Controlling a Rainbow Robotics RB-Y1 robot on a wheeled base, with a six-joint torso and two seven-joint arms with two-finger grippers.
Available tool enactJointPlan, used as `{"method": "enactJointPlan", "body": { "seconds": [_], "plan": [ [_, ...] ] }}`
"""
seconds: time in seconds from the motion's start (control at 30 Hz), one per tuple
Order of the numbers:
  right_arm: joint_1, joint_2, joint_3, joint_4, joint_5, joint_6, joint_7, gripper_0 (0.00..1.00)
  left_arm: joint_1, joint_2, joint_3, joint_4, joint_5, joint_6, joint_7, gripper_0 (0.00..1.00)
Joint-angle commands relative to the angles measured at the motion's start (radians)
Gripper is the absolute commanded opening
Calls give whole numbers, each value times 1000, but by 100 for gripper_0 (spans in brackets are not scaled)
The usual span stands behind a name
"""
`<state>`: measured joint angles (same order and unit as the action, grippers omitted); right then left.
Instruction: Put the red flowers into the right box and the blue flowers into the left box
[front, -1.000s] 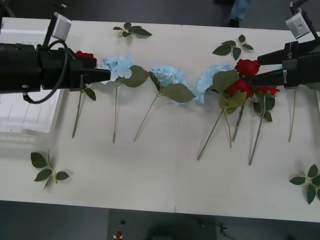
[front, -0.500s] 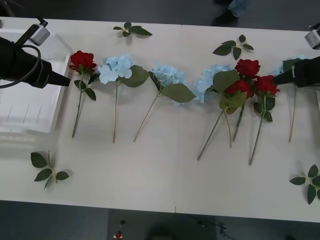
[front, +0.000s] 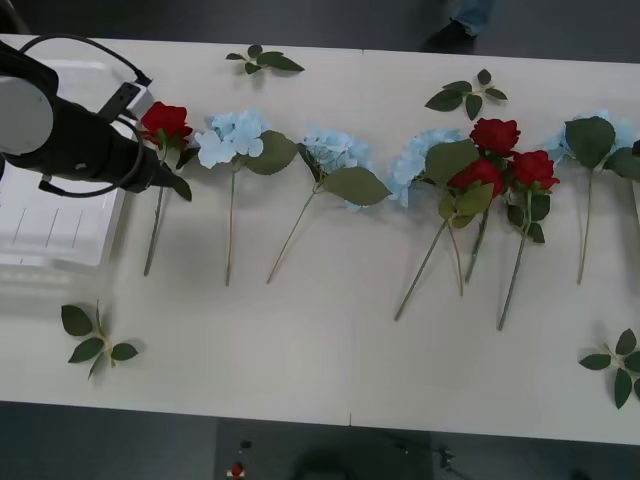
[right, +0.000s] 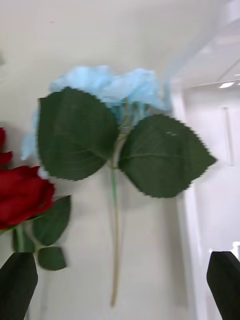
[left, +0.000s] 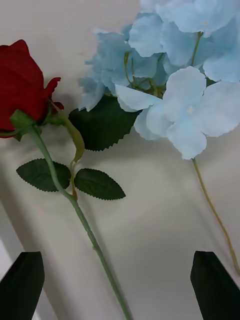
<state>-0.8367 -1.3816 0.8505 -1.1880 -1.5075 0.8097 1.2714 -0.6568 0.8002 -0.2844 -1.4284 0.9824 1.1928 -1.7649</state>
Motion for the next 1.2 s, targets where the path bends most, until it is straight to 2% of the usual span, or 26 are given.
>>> {"method": "enactJointPlan", "body": {
  "seconds": [0.03, 0.2, 0.37, 0.57, 0.83, 1.2],
  "plan": [
    [18, 44, -22, 65, 67, -21, -98, 100, -26, -44, 22, 0, -108, -12, 76, 85],
    [42, 121, -21, 142, 193, -69, -113, 100, -12, -91, 22, 0, -240, -12, 160, 85],
    [45, 188, -21, 231, 196, -118, -125, 100, 6, -147, 22, 0, -395, -22, 225, 85],
    [44, 266, -22, 323, 202, -214, -136, 100, 54, -222, 22, 14, -579, -101, 271, 85],
    [44, 343, -22, 406, 219, -326, -142, 100, 62, -228, 19, 120, -570, -165, 265, 85],
    [44, 404, -22, 441, 210, -425, -156, 100, 109, -207, -24, 131, -568, -226, 292, 85]
  ]
}}
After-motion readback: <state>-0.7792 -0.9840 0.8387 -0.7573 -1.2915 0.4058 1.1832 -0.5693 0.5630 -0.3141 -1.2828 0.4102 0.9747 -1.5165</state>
